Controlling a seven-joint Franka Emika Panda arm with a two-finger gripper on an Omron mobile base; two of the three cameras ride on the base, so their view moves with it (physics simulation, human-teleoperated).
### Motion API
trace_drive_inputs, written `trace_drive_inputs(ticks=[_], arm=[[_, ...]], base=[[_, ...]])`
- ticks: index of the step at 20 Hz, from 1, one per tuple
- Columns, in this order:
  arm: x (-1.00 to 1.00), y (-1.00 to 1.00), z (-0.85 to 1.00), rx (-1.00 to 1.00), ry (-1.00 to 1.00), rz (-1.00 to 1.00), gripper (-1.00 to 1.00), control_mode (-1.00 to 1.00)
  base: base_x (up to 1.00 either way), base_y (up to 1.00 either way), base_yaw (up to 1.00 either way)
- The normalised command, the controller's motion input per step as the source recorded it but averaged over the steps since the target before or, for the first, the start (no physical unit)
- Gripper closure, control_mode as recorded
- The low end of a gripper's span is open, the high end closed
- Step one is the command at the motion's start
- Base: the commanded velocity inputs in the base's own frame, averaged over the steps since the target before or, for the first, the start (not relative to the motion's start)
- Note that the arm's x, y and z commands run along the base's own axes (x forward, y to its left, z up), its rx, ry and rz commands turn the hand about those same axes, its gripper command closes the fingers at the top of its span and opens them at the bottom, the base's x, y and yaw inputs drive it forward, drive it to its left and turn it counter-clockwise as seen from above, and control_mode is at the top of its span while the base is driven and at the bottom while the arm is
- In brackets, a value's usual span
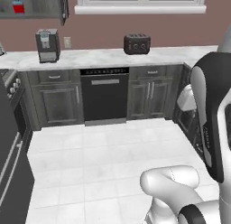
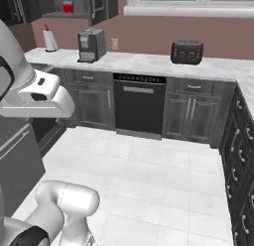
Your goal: Get the candle and the liquor from the cabinet and move them to the dining counter.
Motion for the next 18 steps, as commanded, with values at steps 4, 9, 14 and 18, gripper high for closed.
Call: trace_drive_inputs(ticks=[4,9,14,18], arm=[[0.0,0.0,0.0,0.0,0.0,0.0,-1.0,1.0],[0.0,0.0,0.0,0.0,0.0,0.0,-1.0,1.0],[0.0,0.0,0.0,0.0,0.0,0.0,-1.0,1.0],[0.0,0.0,0.0,0.0,0.0,0.0,-1.0,1.0]], base=[[1.0,0.18,0.32],[0.91,0.0,0.43],[0.77,0.0,0.44],[0.62,0.0,0.4]])
